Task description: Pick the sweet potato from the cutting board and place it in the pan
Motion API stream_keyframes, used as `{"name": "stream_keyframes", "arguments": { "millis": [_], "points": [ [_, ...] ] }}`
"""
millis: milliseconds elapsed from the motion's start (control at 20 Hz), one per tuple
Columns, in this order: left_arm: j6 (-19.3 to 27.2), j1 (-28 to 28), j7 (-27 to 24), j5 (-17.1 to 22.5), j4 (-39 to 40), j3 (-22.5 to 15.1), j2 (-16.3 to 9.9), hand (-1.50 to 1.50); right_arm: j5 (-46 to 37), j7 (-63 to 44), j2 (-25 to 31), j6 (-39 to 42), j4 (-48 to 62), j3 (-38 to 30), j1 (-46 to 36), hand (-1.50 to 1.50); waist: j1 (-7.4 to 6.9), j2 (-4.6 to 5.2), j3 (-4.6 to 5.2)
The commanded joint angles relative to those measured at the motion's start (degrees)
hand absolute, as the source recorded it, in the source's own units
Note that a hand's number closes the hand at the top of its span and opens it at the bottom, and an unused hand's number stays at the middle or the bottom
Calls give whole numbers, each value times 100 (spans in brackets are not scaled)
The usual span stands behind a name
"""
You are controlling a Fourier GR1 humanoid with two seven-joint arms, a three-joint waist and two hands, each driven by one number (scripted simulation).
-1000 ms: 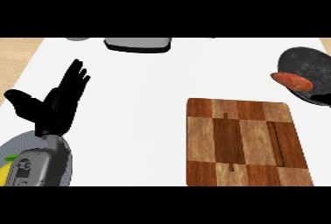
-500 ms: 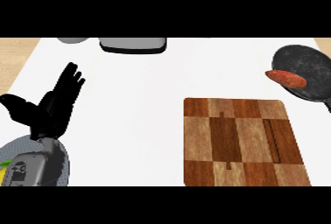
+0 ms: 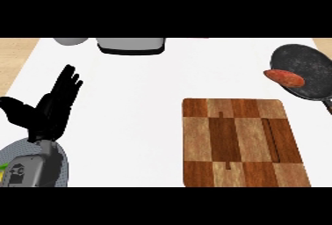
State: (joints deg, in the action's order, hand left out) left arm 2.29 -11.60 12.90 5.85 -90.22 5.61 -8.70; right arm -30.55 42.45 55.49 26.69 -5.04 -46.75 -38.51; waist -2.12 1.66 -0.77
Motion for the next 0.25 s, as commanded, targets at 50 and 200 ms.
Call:
{"name": "stream_keyframes", "arguments": {
  "millis": [50, 200],
  "points": [
    [16, 81, -16, -27, -5, -19, 26, 0, 120, 604, 230, 897, -119, -66, 407, -150, 33, -27, -1],
    [154, -123, 52, -80, 104, -67, 145, 0, 63, 575, -21, 649, -243, 37, 423, -150, 1, -11, 4]
  ]
}}
